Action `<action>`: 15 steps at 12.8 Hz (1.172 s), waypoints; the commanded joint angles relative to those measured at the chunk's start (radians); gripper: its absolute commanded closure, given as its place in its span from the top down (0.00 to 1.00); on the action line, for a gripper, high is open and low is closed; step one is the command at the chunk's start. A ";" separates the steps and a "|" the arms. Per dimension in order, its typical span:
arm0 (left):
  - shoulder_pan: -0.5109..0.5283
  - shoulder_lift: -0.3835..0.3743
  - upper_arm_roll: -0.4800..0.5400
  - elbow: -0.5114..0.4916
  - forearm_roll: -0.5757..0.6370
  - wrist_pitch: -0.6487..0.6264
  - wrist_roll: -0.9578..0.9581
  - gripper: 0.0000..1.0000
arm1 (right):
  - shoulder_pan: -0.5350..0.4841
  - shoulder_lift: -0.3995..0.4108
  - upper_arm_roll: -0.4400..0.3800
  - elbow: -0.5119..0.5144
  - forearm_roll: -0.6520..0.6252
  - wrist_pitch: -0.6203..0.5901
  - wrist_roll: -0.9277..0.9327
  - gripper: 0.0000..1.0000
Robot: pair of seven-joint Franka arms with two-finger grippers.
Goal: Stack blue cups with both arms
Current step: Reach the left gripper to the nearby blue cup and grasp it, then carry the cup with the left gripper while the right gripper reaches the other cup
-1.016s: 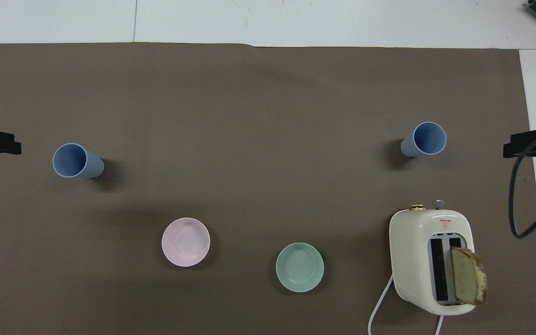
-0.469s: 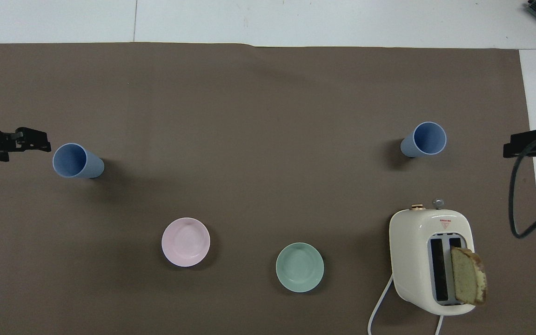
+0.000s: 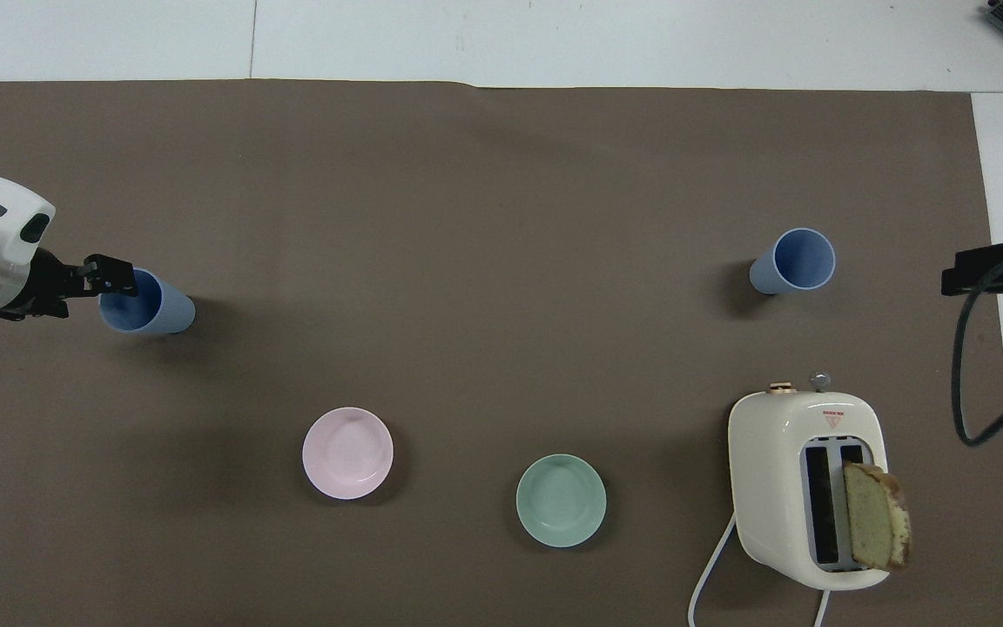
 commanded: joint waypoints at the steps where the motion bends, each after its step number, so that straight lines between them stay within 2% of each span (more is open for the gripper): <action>1: -0.004 -0.029 -0.005 -0.049 -0.010 0.023 -0.037 1.00 | -0.015 -0.012 0.005 -0.013 0.018 0.003 -0.003 1.00; 3: -0.008 -0.025 -0.005 -0.064 -0.010 0.031 -0.041 1.00 | -0.013 -0.012 0.005 -0.011 0.007 0.003 -0.006 1.00; 4: -0.007 -0.026 -0.006 -0.068 -0.010 0.031 -0.043 0.93 | -0.015 -0.011 0.005 -0.011 0.004 0.003 -0.006 1.00; 5: -0.007 -0.025 -0.006 -0.066 -0.010 0.031 -0.044 0.58 | -0.013 -0.008 0.005 -0.010 0.004 0.003 -0.008 1.00; 7: -0.007 -0.023 -0.006 -0.060 -0.010 0.029 -0.047 0.07 | -0.015 -0.009 0.005 -0.010 0.004 0.003 -0.006 1.00; 8: -0.007 -0.020 -0.006 -0.052 -0.010 0.025 -0.049 0.00 | -0.015 -0.009 0.005 -0.011 0.006 0.003 -0.005 1.00; 13: -0.007 -0.023 -0.011 0.052 -0.044 -0.015 -0.044 0.00 | -0.015 -0.009 0.005 -0.011 0.004 0.000 -0.008 1.00; 15: -0.008 -0.029 -0.017 0.128 -0.053 -0.098 -0.049 0.00 | -0.016 -0.001 0.005 -0.005 0.002 0.003 -0.011 1.00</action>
